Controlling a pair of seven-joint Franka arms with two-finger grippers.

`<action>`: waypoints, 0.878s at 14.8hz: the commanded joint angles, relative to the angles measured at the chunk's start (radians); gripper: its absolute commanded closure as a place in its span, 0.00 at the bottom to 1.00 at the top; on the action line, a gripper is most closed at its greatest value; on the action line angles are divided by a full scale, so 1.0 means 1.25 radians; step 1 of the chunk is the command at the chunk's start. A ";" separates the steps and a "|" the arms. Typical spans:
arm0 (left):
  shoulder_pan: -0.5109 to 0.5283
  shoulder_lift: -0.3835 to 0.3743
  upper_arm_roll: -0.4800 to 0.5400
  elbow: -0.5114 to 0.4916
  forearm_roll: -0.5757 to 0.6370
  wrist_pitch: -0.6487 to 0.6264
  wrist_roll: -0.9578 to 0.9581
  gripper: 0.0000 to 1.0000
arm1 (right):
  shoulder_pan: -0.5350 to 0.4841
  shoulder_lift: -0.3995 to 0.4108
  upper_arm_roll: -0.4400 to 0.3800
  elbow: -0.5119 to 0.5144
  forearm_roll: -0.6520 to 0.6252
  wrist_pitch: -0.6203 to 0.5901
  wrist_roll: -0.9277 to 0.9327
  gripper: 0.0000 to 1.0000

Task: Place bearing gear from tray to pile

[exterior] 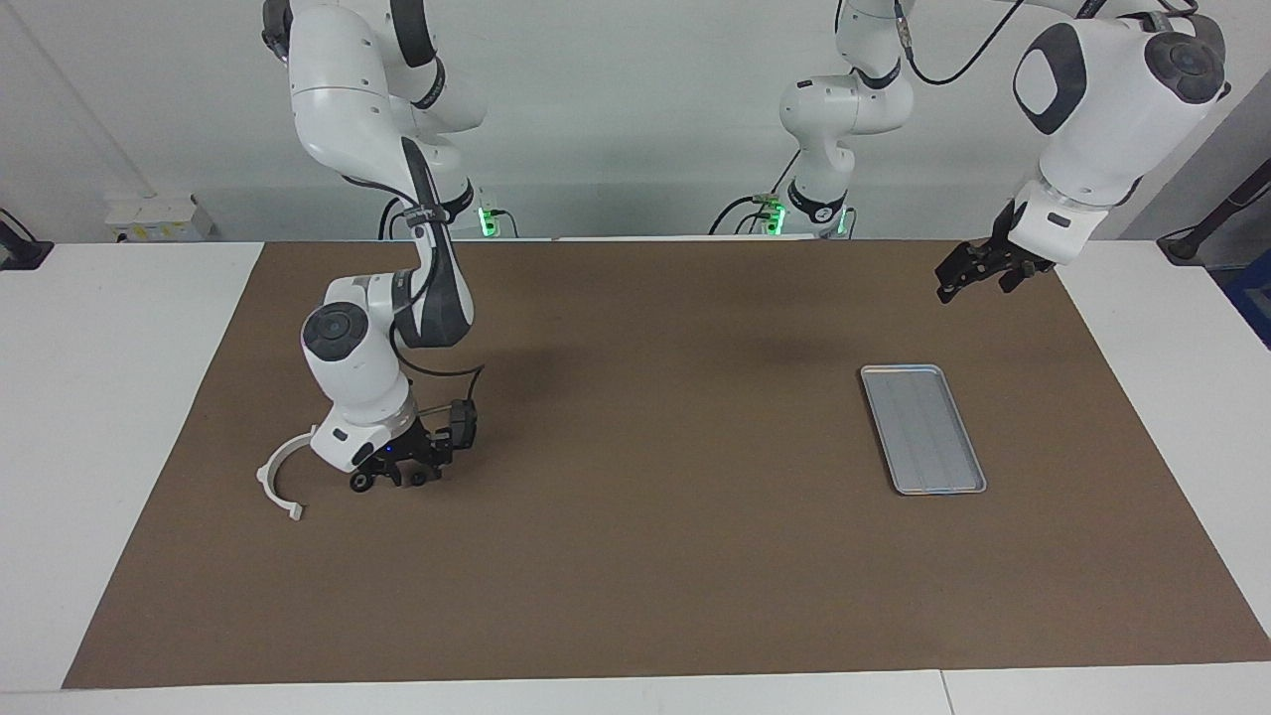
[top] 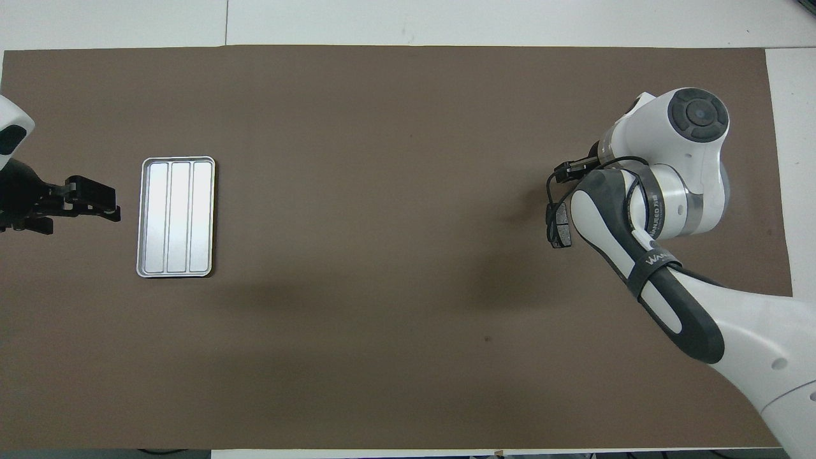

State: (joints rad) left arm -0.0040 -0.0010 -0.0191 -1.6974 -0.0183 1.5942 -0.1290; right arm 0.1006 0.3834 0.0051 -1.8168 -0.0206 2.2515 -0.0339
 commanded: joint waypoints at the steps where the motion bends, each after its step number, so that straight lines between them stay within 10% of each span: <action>1: 0.006 -0.025 -0.006 -0.026 0.013 0.017 0.007 0.00 | -0.001 -0.070 0.006 0.002 0.009 -0.057 0.033 0.16; 13: 0.006 -0.022 -0.006 -0.021 0.013 0.019 0.010 0.00 | -0.018 -0.216 -0.009 0.158 -0.018 -0.374 0.032 0.00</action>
State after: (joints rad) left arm -0.0040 -0.0011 -0.0191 -1.6973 -0.0183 1.5972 -0.1277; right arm 0.0933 0.1197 -0.0115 -1.6504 -0.0254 1.8255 0.0042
